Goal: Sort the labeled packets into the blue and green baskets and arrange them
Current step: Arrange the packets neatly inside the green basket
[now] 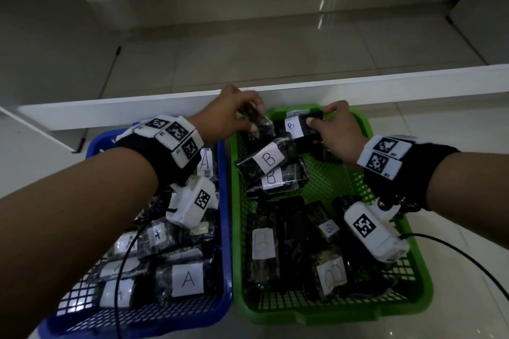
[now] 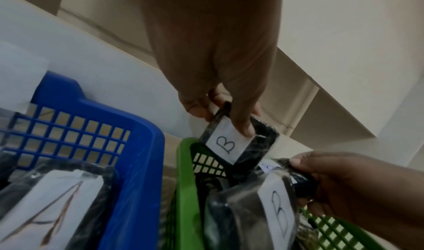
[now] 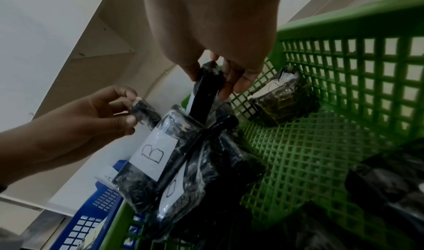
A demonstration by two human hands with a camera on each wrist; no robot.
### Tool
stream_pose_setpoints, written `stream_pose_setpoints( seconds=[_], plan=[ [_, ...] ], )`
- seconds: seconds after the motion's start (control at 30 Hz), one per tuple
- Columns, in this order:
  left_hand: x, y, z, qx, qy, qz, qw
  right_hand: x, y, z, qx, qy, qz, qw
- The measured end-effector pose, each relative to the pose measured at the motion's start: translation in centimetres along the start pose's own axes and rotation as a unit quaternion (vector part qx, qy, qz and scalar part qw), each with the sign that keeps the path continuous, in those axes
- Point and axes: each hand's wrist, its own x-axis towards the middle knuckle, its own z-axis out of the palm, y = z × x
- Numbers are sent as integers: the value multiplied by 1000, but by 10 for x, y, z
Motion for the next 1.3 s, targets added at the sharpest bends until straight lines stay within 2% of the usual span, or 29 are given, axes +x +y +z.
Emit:
stream_pose_setpoints(
  seconds=[0.1,0.27,0.33,0.43,0.5,0.57,0.67,0.73,0.83,0.97,1.1,1.2,1.3],
  plan=[
    [2,6,-5,-51,19,28,998,1,1,1,-5,0,0,1000],
    [-2,13,-11,-85,49,3,995,3,5,3,-34,-6,4,999],
    [-7,22,-17,-127,21,-18,992,3,7,5,-54,-17,15,998],
    [-15,34,-22,-152,-65,-58,985,4,8,7,-59,-31,25,997],
    [-18,39,-21,-95,-137,-91,982,4,8,7,-60,-42,32,997],
    [-17,41,-15,32,-186,-117,975,3,7,6,-56,-57,41,996],
    [-15,40,1,170,-182,-125,960,1,6,7,-53,-75,49,995],
    [-14,35,12,184,-159,-127,962,1,5,6,-52,-85,60,993],
    [-11,33,16,145,-123,-121,974,0,6,7,-47,-100,66,992],
    [-5,35,16,109,-111,-113,981,-1,8,7,-69,-106,51,991],
    [3,37,7,150,-128,-112,974,0,8,6,-80,-108,37,990],
    [6,33,1,187,-184,-131,956,1,10,6,-93,-101,26,990],
    [2,26,9,248,-190,-131,941,2,12,7,-96,-99,24,990]
  ],
)
